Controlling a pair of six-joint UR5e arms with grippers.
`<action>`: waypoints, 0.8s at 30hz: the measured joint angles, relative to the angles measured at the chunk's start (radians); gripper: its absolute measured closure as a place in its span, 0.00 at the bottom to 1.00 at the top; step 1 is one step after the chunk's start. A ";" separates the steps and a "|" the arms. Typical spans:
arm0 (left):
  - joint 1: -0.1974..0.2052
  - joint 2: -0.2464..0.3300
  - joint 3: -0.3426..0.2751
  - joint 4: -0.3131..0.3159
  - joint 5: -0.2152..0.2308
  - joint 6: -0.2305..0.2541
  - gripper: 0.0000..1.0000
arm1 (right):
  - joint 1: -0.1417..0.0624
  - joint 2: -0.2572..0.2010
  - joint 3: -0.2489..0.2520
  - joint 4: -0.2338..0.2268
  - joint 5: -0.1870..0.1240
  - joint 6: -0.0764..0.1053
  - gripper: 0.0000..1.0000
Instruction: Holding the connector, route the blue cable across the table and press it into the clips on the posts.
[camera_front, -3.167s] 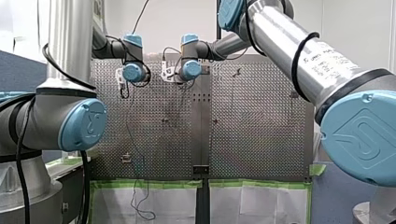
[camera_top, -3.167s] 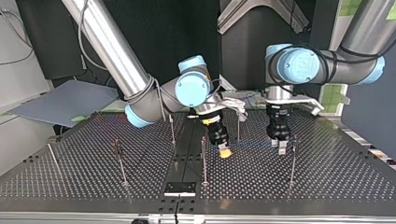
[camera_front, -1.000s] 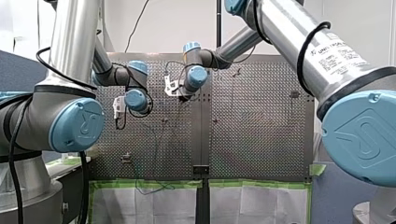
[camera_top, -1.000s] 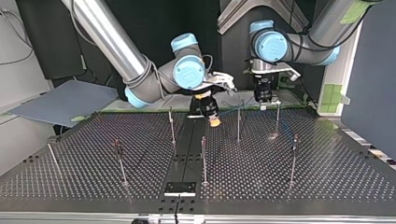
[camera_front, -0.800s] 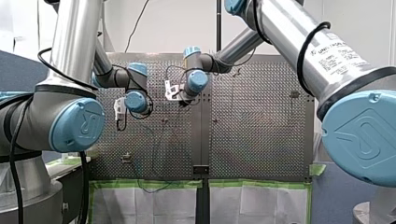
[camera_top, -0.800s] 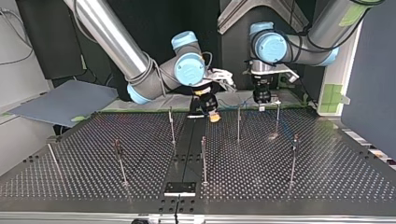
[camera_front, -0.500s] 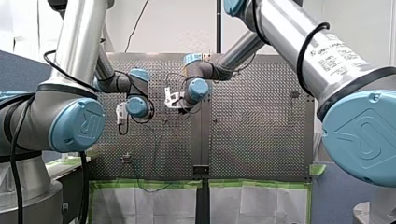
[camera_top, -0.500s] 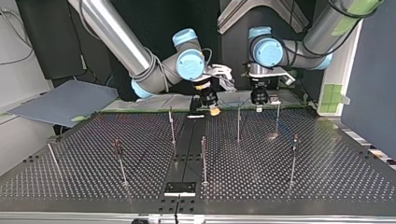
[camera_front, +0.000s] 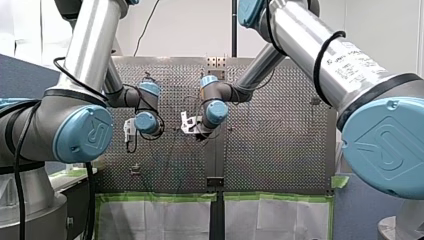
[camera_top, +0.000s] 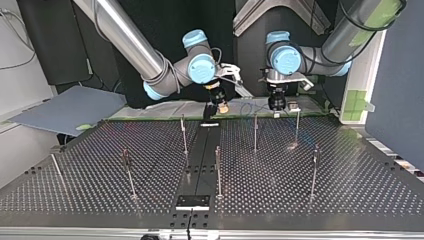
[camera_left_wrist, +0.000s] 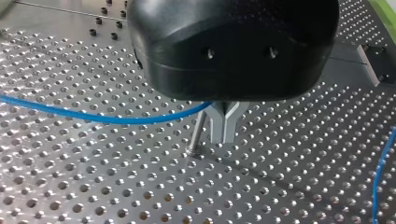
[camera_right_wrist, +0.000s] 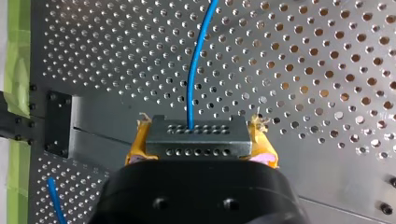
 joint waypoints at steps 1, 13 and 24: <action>0.000 -0.005 0.000 0.000 0.002 0.000 1.00 | -0.002 0.000 -0.002 0.000 -0.002 0.000 1.00; 0.004 -0.088 0.037 0.024 0.022 -0.014 1.00 | -0.023 0.000 -0.040 -0.001 -0.027 0.005 1.00; 0.010 -0.096 0.053 0.032 0.041 -0.017 1.00 | -0.051 0.000 -0.044 -0.005 -0.055 0.020 1.00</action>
